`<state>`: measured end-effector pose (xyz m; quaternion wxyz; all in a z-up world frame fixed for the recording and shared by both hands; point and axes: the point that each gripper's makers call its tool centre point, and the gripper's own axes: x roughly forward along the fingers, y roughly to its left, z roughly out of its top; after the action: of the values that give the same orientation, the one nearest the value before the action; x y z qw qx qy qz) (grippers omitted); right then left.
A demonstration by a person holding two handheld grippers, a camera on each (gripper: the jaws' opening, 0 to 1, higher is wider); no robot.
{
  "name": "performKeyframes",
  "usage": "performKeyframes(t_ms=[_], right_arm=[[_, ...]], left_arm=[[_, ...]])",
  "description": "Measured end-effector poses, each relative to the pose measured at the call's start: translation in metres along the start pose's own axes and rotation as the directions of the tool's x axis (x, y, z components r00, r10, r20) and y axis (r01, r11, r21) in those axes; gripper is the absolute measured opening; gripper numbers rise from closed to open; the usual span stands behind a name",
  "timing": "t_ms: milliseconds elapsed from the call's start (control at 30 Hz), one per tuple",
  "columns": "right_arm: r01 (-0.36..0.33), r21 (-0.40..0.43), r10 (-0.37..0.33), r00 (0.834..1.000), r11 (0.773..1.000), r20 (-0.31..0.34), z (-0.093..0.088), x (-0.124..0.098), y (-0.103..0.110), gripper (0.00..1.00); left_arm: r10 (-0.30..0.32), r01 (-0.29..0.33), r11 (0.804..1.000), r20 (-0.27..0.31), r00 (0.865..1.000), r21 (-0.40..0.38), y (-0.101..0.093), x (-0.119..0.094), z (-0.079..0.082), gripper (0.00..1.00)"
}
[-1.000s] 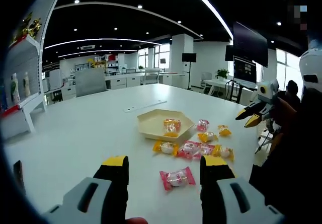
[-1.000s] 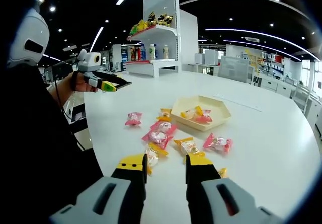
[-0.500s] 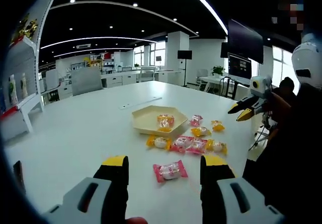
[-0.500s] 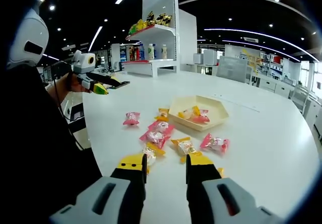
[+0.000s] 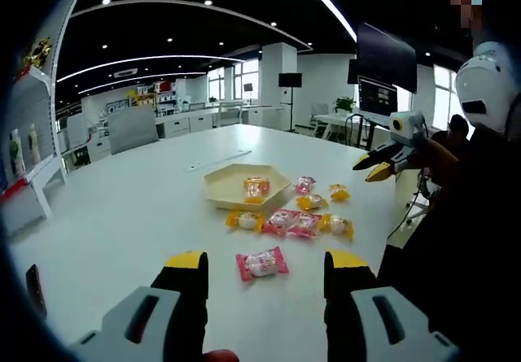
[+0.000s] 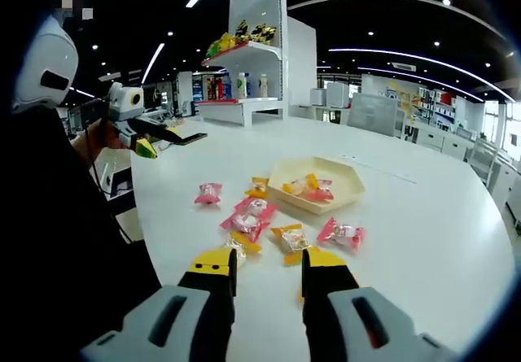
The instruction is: Pick up the marshmallows scattered on the table and place them into the bowl on the table
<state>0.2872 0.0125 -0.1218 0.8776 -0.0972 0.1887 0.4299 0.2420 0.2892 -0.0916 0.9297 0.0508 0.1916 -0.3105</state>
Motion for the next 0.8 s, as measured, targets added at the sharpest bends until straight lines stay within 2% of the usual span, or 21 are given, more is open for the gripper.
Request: performKeyframes(t_ms=[800], right_arm=[[-0.001, -0.029, -0.001, 0.999, 1.000, -0.047, 0.000, 0.000, -0.016, 0.30]], left_arm=[[-0.008, 0.009, 1.000, 0.011, 1.000, -0.018, -0.002, 0.003, 0.000, 0.57]])
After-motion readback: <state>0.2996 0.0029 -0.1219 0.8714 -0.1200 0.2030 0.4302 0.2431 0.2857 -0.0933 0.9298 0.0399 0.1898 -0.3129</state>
